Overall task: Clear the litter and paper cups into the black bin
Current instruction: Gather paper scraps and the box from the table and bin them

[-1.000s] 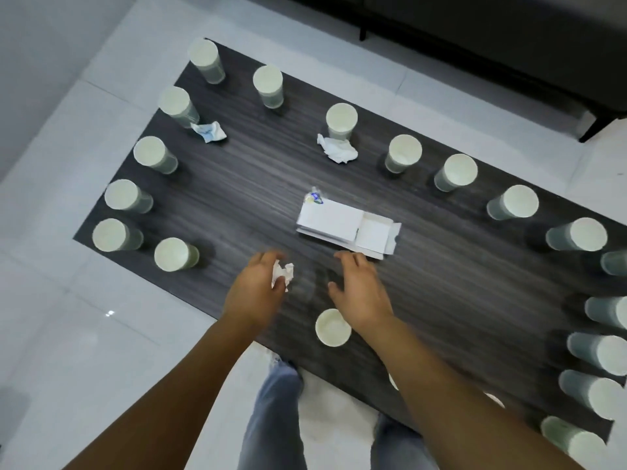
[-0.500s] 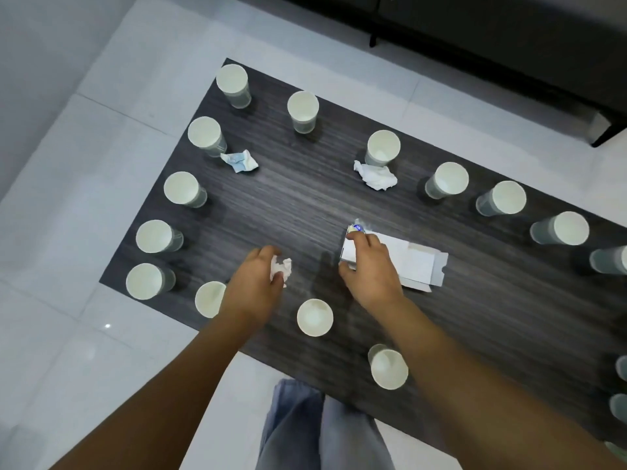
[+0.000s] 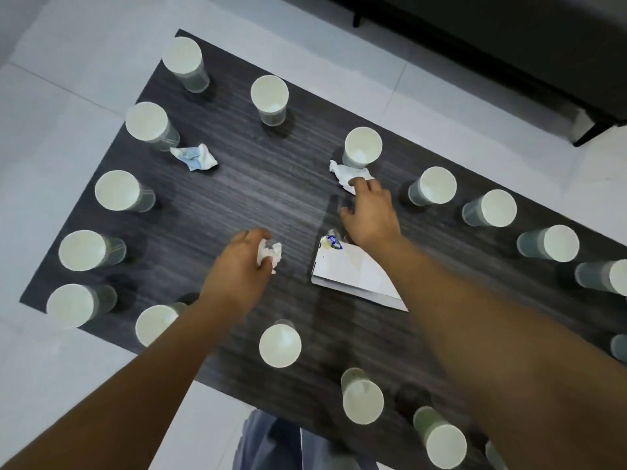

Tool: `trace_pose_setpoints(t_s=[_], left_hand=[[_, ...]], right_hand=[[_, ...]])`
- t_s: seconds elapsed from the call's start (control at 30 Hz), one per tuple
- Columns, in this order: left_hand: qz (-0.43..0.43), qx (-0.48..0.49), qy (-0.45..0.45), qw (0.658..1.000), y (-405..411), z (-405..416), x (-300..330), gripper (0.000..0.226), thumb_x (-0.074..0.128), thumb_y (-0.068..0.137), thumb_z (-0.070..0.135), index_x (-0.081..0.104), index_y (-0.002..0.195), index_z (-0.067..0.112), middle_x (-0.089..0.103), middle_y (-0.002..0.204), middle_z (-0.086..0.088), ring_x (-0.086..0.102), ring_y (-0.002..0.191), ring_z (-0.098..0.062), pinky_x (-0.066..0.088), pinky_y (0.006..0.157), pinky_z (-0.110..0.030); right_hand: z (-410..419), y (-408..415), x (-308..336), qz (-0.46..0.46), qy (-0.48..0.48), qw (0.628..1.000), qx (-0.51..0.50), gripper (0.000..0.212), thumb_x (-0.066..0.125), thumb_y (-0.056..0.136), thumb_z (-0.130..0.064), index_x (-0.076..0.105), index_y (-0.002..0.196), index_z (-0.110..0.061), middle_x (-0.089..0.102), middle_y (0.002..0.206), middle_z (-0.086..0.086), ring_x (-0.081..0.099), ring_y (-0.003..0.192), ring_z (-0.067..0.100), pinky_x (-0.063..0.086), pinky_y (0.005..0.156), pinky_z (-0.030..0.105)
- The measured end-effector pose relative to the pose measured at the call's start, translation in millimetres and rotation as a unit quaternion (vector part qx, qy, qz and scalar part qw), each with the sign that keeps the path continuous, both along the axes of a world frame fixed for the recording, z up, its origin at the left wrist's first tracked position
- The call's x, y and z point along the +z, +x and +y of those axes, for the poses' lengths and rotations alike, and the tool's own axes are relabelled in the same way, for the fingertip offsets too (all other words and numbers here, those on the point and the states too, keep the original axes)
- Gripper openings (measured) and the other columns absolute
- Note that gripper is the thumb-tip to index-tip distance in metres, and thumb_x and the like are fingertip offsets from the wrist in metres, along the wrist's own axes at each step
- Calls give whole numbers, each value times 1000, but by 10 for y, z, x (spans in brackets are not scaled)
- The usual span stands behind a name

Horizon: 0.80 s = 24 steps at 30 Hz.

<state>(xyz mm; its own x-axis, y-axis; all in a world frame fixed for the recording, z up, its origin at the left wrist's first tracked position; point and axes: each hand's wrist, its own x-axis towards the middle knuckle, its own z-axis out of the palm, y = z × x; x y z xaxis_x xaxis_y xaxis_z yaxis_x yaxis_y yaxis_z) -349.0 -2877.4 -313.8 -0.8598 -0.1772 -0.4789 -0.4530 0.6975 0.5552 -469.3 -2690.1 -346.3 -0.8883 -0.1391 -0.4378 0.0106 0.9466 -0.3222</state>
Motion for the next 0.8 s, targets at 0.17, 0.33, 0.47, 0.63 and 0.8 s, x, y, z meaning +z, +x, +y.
trace_pose_setpoints(t_s=[0.17, 0.33, 0.47, 0.63, 0.8], left_hand=[[10, 13, 17, 1000, -76, 36, -245, 36, 60, 88, 11, 54, 124, 15, 56, 123, -6, 59, 102, -25, 50, 89, -39], [1, 3, 16, 1000, -51, 43, -358, 37, 62, 87, 9, 55, 122, 14, 55, 122, -10, 60, 99, -28, 51, 87, -41], [-2, 0, 19, 1000, -70, 47, -347, 36, 62, 87, 8, 55, 123, 12, 55, 122, -11, 59, 103, -29, 50, 90, -43], [-3, 0, 20, 1000, -113, 19, -313, 36, 60, 88, 10, 54, 124, 13, 56, 123, -9, 58, 103, -27, 50, 91, -41], [8, -9, 25, 1000, -164, 24, -347, 35, 60, 87, 8, 55, 121, 13, 55, 121, -8, 58, 103, -25, 51, 89, -41]], right_hand=[[-62, -234, -339, 1, 12, 1000, 14, 53, 54, 92, -17, 36, 141, -16, 36, 144, 11, 34, 128, 34, 41, 99, 45], [-61, -164, -518, 1, 29, 999, 31, 56, 55, 92, -18, 34, 143, -17, 36, 144, 9, 27, 132, 32, 39, 101, 44], [16, 14, -532, 7, 31, 998, 46, 49, 53, 93, -19, 40, 139, -18, 39, 141, 8, 31, 126, 31, 39, 98, 41], [29, -41, -473, 52, 41, 997, 48, 43, 55, 92, -19, 46, 134, -21, 36, 141, 6, 33, 124, 31, 40, 96, 40], [22, -199, -561, 19, 48, 997, 60, 54, 54, 92, -15, 39, 142, -29, 28, 151, 5, 29, 131, 34, 35, 105, 44]])
